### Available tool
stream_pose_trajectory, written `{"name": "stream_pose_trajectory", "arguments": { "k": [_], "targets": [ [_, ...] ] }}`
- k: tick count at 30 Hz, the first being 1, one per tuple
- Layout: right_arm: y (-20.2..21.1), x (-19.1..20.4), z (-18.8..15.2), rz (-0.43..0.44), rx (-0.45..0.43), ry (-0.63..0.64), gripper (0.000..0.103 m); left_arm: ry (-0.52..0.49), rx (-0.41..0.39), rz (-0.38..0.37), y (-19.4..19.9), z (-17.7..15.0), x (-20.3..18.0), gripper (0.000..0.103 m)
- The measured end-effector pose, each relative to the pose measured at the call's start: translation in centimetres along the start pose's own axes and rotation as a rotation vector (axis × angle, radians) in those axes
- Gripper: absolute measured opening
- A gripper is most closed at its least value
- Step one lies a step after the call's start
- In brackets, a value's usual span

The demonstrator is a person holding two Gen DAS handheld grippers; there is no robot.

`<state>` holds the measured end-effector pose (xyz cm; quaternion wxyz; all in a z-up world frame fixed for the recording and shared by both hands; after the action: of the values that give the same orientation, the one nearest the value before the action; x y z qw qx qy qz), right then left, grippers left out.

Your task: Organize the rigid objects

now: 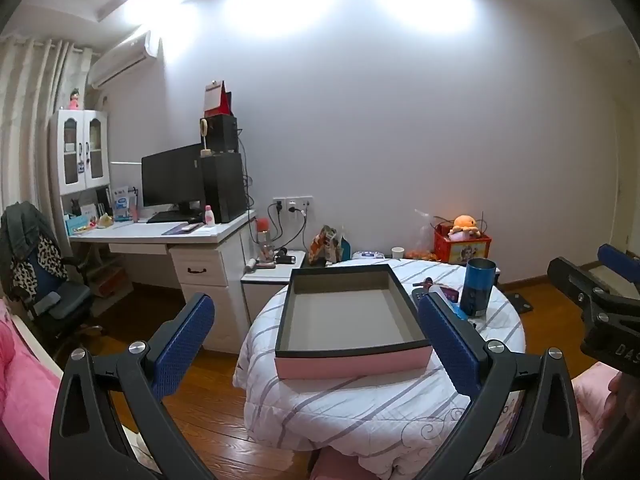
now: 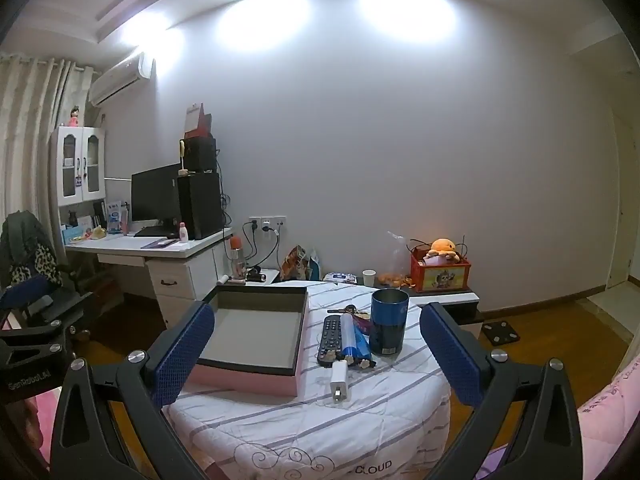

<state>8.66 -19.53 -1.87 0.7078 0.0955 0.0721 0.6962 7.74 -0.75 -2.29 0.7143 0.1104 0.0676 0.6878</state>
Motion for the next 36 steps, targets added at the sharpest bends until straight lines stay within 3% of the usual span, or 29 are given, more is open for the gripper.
{"name": "stream_pose_trajectory", "arguments": {
  "k": [36],
  "targets": [
    [0.3, -0.2, 0.2, -0.025, -0.004, 0.015, 0.103, -0.013, 0.02, -0.001, -0.5, -1.2, 0.3, 0.103]
  ]
}}
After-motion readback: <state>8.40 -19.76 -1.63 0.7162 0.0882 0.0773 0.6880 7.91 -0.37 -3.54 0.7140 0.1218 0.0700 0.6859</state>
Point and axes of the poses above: each gripper's, at about its wrist camera, not at the fingertips, and y roughly against the way its jaws point, x to its left, z to its top, the point moved 8 cm from there along -y, roughly the way its jaws point, and after that the axes turned 1 degree about -z, right-handed, at the moved point
